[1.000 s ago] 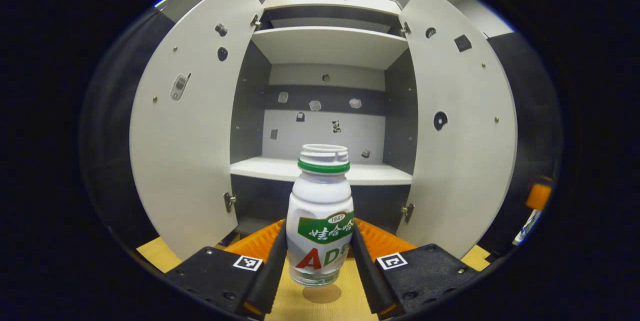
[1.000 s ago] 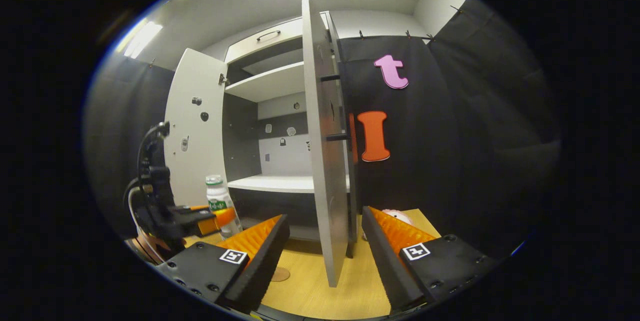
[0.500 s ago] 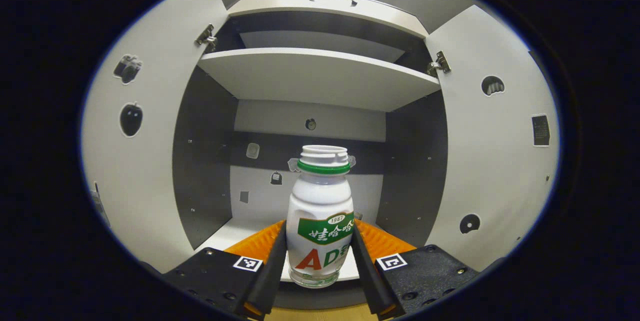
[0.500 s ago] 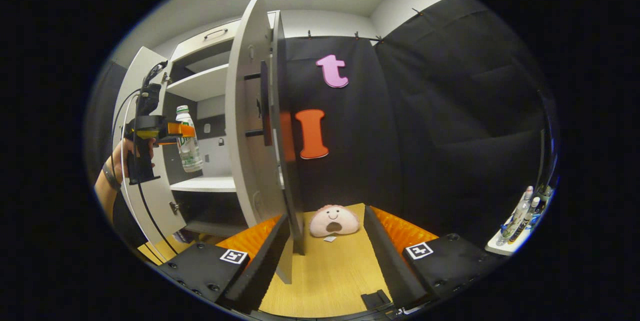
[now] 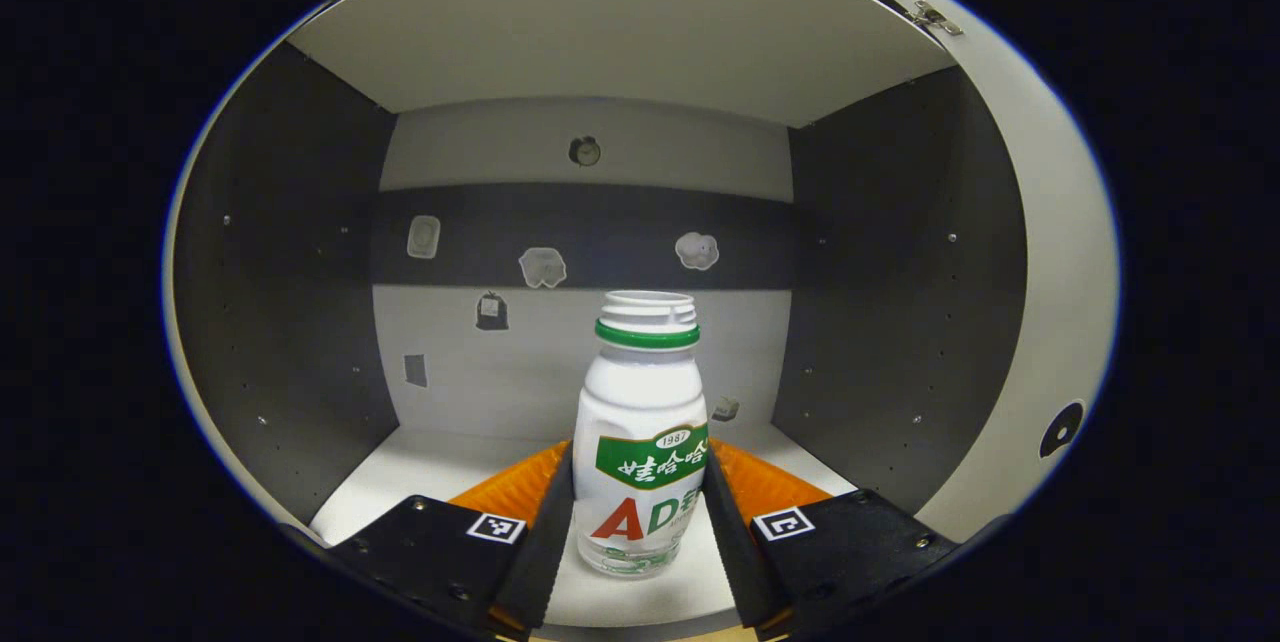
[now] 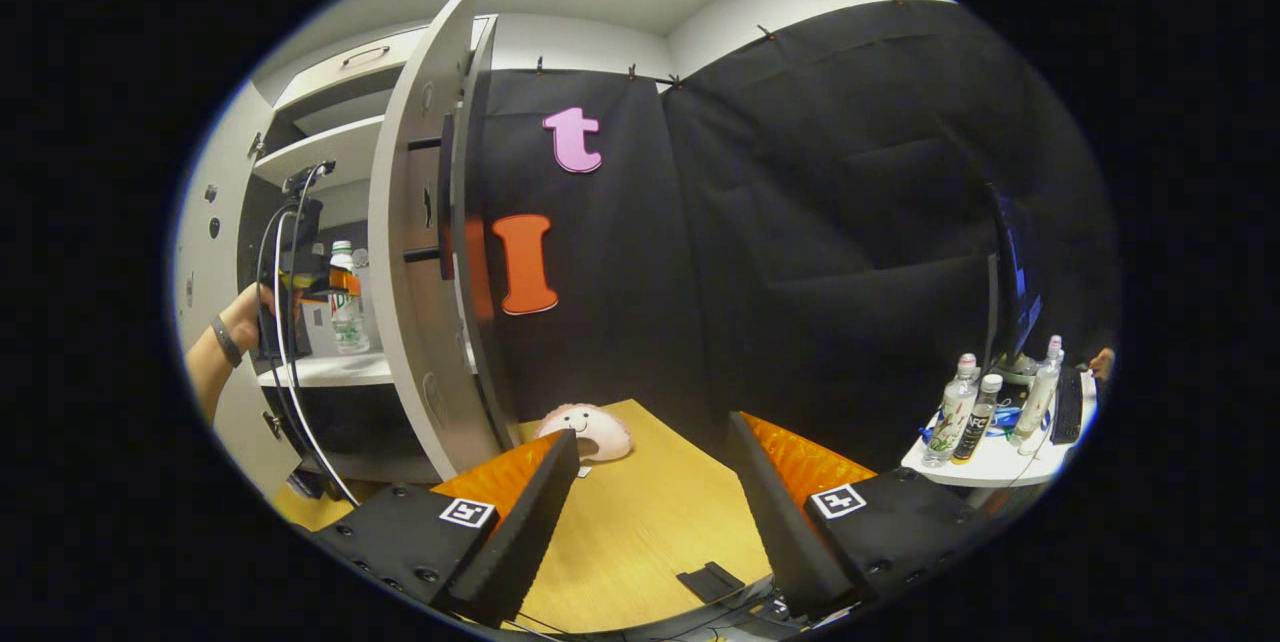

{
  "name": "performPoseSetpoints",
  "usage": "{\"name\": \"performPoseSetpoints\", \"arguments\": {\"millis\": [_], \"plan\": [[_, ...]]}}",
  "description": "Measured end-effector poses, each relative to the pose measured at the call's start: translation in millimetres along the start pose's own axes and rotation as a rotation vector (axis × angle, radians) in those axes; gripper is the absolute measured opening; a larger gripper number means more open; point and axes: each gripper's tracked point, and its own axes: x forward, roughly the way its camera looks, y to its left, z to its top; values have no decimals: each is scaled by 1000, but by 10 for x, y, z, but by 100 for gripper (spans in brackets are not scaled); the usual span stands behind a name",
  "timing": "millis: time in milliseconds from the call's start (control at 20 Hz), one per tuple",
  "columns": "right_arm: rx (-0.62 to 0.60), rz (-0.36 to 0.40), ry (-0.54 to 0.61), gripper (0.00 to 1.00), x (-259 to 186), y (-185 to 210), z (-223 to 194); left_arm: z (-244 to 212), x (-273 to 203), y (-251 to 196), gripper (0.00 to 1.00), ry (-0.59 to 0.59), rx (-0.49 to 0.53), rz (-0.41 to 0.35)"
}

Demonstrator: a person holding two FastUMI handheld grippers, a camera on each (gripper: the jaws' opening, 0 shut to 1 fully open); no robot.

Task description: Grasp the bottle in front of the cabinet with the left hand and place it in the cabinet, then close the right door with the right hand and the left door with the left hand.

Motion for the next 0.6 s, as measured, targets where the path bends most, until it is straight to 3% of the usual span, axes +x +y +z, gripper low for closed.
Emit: {"name": "performPoseSetpoints", "arguments": {"millis": [450, 600], "plan": [[-8, -20, 9, 98, -25, -33, -41, -167, 87, 1, 70, 25, -22, 19], [-11, -8, 13, 99, -16, -22, -43, -173, 87, 20, 75, 14, -24, 14]]}}
